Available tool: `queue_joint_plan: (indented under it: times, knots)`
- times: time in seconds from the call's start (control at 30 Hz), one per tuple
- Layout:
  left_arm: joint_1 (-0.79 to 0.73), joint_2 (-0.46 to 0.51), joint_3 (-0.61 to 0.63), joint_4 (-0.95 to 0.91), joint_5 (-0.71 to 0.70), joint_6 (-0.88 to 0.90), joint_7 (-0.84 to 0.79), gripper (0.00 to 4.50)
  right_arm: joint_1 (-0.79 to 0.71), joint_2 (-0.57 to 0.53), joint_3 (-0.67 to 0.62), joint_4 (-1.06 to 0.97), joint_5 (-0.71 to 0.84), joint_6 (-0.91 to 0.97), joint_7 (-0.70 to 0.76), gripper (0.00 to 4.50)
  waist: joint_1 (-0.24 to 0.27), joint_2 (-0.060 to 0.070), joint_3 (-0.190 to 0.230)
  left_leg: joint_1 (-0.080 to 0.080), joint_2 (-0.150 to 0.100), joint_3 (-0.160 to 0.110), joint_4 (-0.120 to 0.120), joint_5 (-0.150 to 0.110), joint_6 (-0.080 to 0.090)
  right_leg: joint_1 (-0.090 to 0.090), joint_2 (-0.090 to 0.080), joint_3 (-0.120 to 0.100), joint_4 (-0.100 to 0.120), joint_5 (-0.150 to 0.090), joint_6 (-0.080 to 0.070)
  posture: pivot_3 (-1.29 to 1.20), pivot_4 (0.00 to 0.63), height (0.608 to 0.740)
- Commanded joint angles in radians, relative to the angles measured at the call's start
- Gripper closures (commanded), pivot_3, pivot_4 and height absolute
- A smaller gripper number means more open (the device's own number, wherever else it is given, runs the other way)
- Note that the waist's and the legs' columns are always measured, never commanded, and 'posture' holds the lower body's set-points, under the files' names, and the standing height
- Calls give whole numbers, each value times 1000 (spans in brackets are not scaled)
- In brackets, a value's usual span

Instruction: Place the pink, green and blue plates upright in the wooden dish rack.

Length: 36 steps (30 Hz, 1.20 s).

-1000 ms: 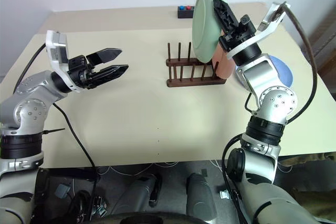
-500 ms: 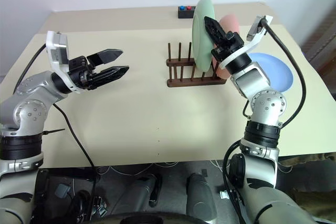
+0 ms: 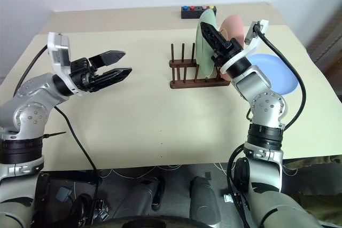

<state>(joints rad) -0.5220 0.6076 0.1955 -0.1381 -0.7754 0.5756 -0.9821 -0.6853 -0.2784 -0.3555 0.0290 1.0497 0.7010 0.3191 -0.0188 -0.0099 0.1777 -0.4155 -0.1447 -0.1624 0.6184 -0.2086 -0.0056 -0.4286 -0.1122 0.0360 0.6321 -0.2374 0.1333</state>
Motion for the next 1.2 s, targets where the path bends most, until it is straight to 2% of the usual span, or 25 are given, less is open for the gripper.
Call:
queue_joint_plan:
  times: [0.03,0.17,0.37,0.5,0.67,0.73,0.9,0.97,1.1,1.2]
  knots:
    - [-5,9,15,-34,-15,-2,0,836,-9,-11,3,-24,-19,-11,10,53,0,0,0,0,0,0,0,0,0,0,0,0,0,0,0,0,150,740]
    - [-6,9,17,-33,-20,7,1,836,-8,-24,18,-44,-61,-25,18,11,0,0,0,0,0,0,0,0,0,0,0,0,0,0,0,0,150,740]
    - [-6,8,17,-35,-20,5,-2,836,5,-110,119,-110,-302,-214,133,11,1,0,0,0,0,0,0,0,0,0,0,0,0,0,0,0,150,740]
    - [-8,10,17,-35,-21,6,-2,836,7,-127,129,-116,-401,-302,130,11,0,0,0,0,0,0,0,0,0,0,0,0,0,0,0,0,150,740]
    - [-5,10,14,-37,-19,7,-4,836,11,-128,41,-175,-301,-299,149,11,3,0,0,0,0,0,0,0,0,0,0,0,0,0,0,0,150,740]
    - [1,19,7,-40,-3,-4,-15,836,32,-176,-15,-212,-238,-272,191,11,7,0,0,0,0,0,0,0,0,0,0,0,0,0,0,0,150,740]
    - [26,66,-70,-48,76,-23,-61,836,226,-451,-115,-257,-185,-153,407,11,16,0,0,0,0,0,0,-1,1,2,-1,0,-3,0,0,0,150,740]
    - [20,70,-110,-59,98,2,-50,836,296,-529,-156,-249,-186,-136,456,11,16,0,0,0,0,1,0,-1,2,3,-1,0,-3,0,0,0,150,740]
    - [-16,37,-243,-99,212,42,54,836,485,-672,-144,-217,-322,-166,582,11,9,0,0,2,1,4,0,-1,2,3,-2,1,-2,0,0,0,150,740]
    - [-58,-33,-343,-148,274,130,180,836,557,-736,-31,-138,-497,-223,577,11,10,-1,0,3,1,5,0,-2,3,5,-1,2,-3,0,0,0,150,740]
